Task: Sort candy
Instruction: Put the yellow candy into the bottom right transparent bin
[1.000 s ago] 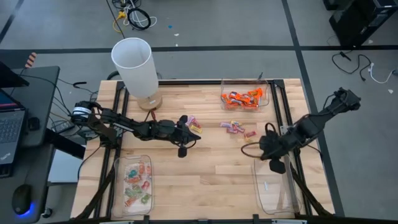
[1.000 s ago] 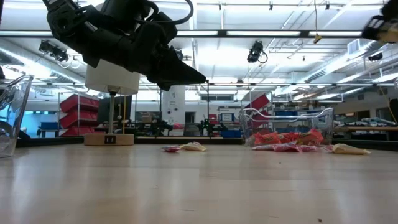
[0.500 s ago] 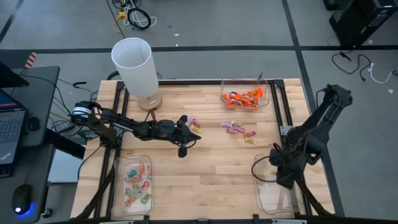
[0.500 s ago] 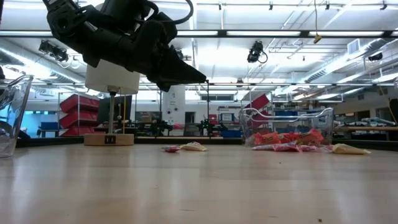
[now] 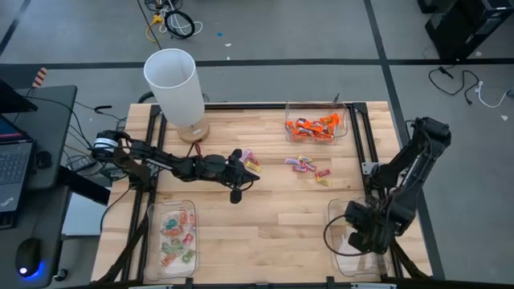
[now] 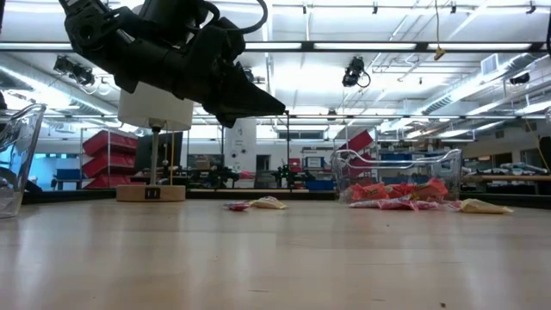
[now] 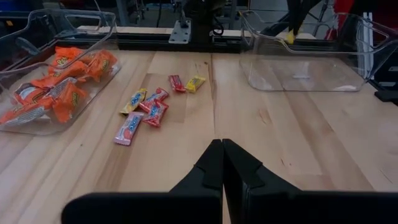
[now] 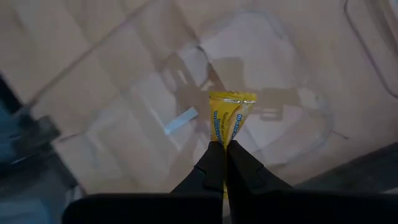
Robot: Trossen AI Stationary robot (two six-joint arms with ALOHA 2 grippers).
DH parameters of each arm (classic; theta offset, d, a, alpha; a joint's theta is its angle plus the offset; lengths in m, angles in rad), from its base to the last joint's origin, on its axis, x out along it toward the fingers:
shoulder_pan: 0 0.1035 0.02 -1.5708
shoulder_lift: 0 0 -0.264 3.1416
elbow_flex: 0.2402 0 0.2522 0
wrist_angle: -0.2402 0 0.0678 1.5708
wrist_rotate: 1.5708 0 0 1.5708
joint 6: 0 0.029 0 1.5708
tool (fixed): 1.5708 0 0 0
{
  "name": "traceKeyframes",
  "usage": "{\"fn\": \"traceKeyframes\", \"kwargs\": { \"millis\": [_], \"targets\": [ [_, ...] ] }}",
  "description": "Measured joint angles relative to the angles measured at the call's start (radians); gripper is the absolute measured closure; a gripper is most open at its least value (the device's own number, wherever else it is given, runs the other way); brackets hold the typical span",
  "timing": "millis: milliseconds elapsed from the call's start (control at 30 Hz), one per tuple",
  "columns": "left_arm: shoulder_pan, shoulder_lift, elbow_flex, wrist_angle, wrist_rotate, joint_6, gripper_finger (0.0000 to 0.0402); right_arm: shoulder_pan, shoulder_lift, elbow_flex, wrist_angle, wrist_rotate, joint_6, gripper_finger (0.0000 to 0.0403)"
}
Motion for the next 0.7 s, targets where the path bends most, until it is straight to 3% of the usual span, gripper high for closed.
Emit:
{"fn": "traceKeyframes", "kwargs": {
  "millis": [400, 700],
  "targets": [
    [-0.004, 0.000, 0.000, -0.001, 0.000, 0.002, 0.0400, 0.058, 0.109, -0.010, 0.026, 0.051, 0.064, 0.0403],
    [-0.004, 0.000, 0.000, -0.002, 0.000, 0.003, 0.0400, 0.059, 0.045, -0.198, 0.155, 0.070, -0.035, 0.0403]
  ]
}}
